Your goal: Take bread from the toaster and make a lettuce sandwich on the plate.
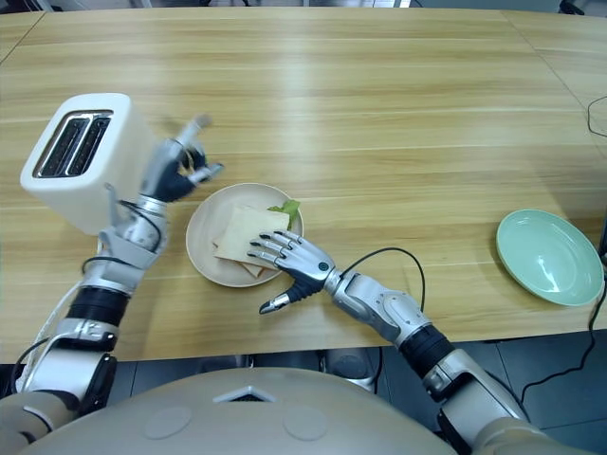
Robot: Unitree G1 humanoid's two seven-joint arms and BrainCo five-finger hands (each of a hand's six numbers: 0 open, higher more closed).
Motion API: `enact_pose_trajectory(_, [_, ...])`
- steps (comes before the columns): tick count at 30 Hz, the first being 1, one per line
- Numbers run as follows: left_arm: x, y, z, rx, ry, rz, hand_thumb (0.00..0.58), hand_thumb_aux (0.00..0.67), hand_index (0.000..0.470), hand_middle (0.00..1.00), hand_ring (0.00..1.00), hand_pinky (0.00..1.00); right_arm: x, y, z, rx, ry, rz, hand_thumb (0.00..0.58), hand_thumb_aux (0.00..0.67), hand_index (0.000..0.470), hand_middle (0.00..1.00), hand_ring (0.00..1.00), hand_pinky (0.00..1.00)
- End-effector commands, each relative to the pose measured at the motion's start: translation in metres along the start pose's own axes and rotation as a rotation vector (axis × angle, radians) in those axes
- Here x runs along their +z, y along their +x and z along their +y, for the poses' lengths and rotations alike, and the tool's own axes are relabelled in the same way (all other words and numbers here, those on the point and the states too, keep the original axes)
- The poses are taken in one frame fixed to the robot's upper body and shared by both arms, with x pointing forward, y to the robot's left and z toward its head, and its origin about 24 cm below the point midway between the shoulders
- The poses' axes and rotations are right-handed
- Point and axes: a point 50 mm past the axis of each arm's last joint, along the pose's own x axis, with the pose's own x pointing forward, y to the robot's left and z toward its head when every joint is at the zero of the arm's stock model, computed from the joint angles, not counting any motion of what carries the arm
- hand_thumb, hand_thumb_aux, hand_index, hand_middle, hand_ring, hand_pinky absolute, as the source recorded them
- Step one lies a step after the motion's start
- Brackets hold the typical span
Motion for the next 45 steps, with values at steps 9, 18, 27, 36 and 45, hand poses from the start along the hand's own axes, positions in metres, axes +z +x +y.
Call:
enact_pose_trajectory(9, [0.034, -0.108, -0.001, -0.6, -0.418, 0.039, 0.58, 0.67, 0.46, 0.69, 0.69, 0.69, -0.007, -0.05, -0.059, -0.382, 0.398, -0.022, 0.58, 0.67, 0.46, 1.0, 1.0, 1.0])
enact_pose_trajectory(18, [0.031, -0.166, 0.015, -0.943, -0.351, 0.185, 0.58, 0.67, 0.46, 1.0, 1.0, 1.0, 0.017, -0.104, -0.031, 0.038, 0.544, -0.036, 0.58, 0.67, 0.46, 1.0, 1.0, 1.0])
enact_pose_trajectory(27, [0.032, -0.152, -0.05, -0.988, -0.365, 0.204, 0.58, 0.67, 0.46, 1.0, 1.0, 1.0, 0.001, -0.045, 0.003, 0.098, 0.403, 0.039, 0.58, 0.67, 0.46, 1.0, 1.0, 1.0])
enact_pose_trajectory(36, [0.022, -0.131, -0.108, -1.037, -0.264, 0.191, 0.58, 0.67, 0.46, 1.0, 1.0, 1.0, -0.044, 0.005, 0.016, 0.054, 0.265, 0.246, 0.58, 0.67, 0.46, 1.0, 1.0, 1.0])
enact_pose_trajectory(45, [0.011, -0.079, -0.148, -0.931, -0.2, 0.161, 0.58, 0.67, 0.46, 1.0, 1.0, 1.0, -0.084, 0.037, 0.013, 0.032, 0.238, 0.439, 0.58, 0.67, 0.46, 1.0, 1.0, 1.0])
